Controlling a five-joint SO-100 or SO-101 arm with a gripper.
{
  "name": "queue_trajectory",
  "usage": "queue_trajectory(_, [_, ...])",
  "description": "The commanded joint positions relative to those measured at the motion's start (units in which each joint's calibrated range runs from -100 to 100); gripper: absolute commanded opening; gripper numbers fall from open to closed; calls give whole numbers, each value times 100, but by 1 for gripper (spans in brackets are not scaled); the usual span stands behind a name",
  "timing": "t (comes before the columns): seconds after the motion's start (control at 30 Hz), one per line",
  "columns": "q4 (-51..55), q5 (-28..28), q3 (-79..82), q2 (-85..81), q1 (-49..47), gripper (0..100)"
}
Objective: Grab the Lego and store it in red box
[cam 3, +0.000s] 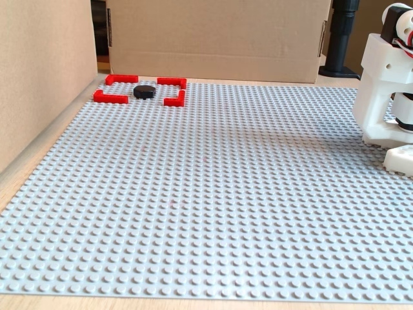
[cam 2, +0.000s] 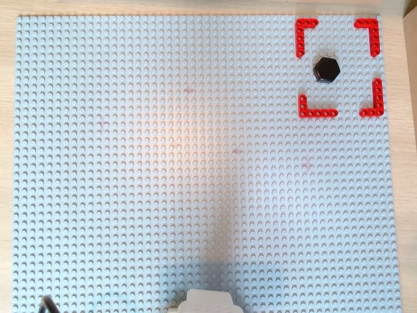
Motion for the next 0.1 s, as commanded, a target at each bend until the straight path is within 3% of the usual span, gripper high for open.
queue_trajectory(0.0, [7,28,11,-42,20,2])
queue_trajectory(0.07, [7,28,11,-42,20,2])
